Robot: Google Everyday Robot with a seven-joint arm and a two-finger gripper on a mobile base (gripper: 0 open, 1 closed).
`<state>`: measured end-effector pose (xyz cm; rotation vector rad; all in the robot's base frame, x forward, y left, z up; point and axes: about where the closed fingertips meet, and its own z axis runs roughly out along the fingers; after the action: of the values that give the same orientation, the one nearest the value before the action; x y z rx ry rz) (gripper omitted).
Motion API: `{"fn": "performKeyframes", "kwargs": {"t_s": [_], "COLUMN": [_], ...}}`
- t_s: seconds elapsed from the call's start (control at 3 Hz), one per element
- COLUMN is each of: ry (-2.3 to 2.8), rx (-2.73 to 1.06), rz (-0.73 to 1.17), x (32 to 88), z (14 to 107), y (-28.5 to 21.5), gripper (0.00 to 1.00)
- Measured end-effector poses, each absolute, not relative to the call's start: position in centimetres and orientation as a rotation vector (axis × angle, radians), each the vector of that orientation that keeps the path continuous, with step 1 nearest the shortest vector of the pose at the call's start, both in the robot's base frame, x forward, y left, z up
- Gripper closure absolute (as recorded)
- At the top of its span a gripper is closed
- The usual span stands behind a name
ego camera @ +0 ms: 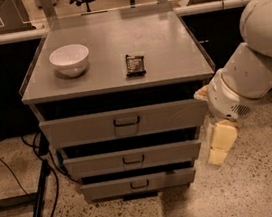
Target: Open middle drawer
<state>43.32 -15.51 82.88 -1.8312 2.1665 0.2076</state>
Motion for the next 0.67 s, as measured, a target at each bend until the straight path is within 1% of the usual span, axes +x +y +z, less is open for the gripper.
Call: {"fn": "performKeyframes", "kwargs": {"t_s": [0.33,0.67], "ry": [2.153,2.17], "rx": [-1.826,-1.855], "rz": [0.213,0.236], "x": [43.0,42.9], "z": [82.9,79.5], "y": [-15.2,-13.8], "gripper": [0.0,0.0]}}
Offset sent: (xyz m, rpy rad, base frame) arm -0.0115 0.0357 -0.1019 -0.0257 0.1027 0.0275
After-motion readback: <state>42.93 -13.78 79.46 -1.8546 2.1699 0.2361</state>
